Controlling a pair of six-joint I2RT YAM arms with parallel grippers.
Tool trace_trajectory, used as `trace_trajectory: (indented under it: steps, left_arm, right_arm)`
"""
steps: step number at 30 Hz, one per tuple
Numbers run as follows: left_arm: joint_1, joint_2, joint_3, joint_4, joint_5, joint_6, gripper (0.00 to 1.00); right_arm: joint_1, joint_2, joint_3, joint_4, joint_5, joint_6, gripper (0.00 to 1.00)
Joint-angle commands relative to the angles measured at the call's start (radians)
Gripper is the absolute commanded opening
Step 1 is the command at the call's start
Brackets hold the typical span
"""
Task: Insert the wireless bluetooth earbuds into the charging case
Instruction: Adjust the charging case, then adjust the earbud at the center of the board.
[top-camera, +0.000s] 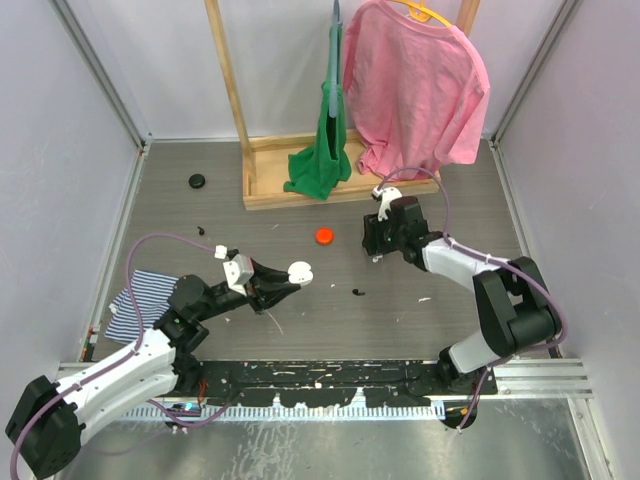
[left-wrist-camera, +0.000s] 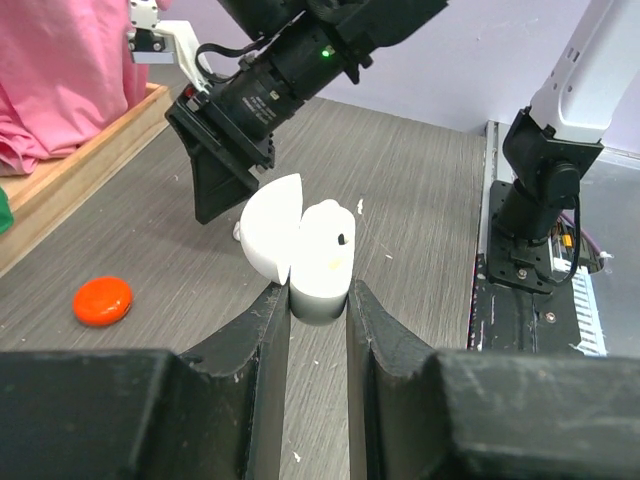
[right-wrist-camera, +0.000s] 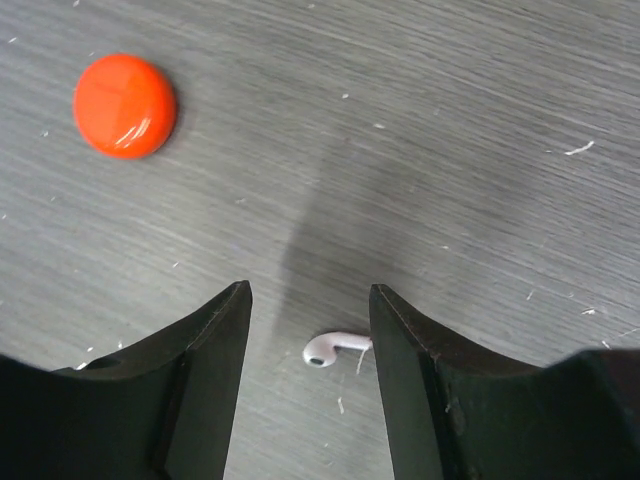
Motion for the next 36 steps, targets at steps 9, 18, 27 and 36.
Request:
trace_trajectory:
  steps: [9, 18, 27, 36]
  left_arm:
    - [0.003, -0.011, 0.014, 0.026, -0.019, 0.001, 0.03]
    - [0.003, -0.015, 0.014, 0.018, -0.031, -0.003, 0.03]
    - [0.003, -0.021, 0.014, 0.016, -0.034, -0.009, 0.04]
    - [0.003, -0.019, 0.015, 0.017, -0.035, -0.013, 0.04]
  right_arm:
    - [-0.097, 0.097, 0.065, -0.05, -0.149, 0.09, 0.61]
    - [-0.101, 0.098, 0.039, -0.111, -0.198, 0.106, 0.61]
    - [-0.1, 0.035, 0.006, -0.18, -0.254, 0.151, 0.59]
    - [-0.049, -0.054, 0.001, -0.233, -0.178, 0.156, 0.52]
